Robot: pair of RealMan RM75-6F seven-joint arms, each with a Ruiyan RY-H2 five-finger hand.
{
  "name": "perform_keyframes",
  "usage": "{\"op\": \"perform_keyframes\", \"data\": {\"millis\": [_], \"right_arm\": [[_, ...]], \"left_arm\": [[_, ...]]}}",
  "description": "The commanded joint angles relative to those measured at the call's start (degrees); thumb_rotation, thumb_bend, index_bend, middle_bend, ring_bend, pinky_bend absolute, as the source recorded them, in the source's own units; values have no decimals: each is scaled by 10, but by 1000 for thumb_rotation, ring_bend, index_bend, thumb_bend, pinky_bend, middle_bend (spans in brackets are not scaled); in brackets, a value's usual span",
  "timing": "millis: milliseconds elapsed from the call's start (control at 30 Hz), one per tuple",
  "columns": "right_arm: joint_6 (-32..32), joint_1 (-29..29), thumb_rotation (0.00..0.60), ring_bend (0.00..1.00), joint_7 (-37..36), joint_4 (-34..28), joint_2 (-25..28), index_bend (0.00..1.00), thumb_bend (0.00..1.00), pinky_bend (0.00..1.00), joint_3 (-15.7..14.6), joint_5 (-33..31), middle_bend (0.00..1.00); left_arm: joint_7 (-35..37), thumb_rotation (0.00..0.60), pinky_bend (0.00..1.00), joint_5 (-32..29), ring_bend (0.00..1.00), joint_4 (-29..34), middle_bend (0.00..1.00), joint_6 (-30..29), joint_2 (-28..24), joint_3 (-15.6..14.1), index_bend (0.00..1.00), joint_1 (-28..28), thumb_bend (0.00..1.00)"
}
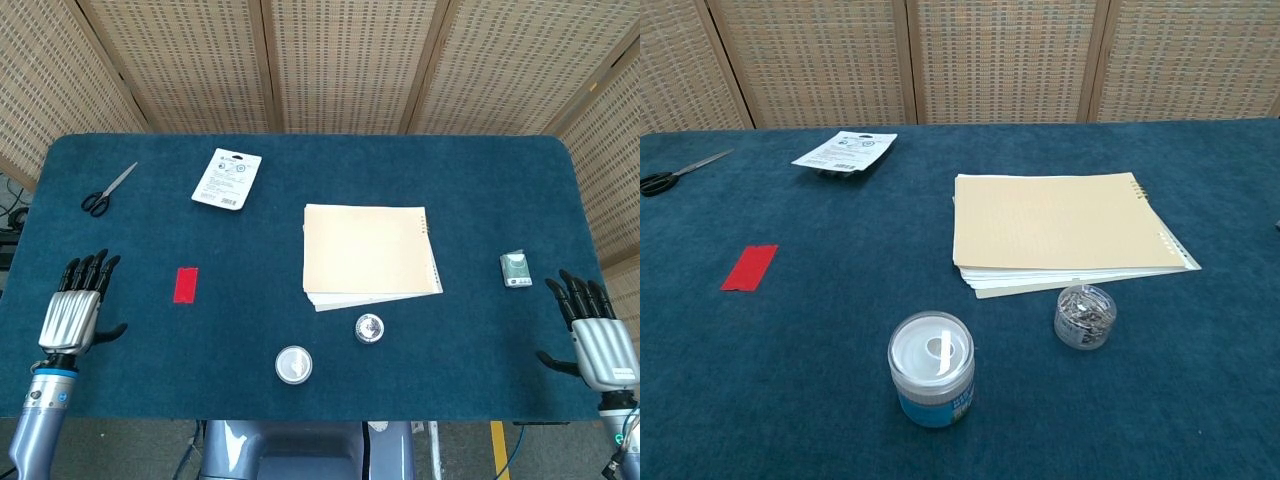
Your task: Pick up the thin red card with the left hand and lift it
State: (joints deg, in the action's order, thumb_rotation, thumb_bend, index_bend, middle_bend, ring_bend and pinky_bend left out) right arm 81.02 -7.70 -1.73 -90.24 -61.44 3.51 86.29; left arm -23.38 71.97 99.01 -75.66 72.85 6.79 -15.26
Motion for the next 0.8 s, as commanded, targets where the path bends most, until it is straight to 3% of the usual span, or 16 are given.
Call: {"op": "perform_keyframes", "data": {"millis": [33, 800], "right_arm": [[-1, 0, 600, 0, 2, 0, -1, 0, 53, 0, 0, 0, 0], [1, 0, 600, 0, -10, 2, 2, 0, 53, 0, 1, -1, 0]], "left_arm": [[-4, 600, 0, -11, 0, -7, 0, 10, 6, 5, 0, -8, 174], [-49, 600, 0, -71, 0, -86, 0, 86, 88, 8, 0, -73, 250]]}}
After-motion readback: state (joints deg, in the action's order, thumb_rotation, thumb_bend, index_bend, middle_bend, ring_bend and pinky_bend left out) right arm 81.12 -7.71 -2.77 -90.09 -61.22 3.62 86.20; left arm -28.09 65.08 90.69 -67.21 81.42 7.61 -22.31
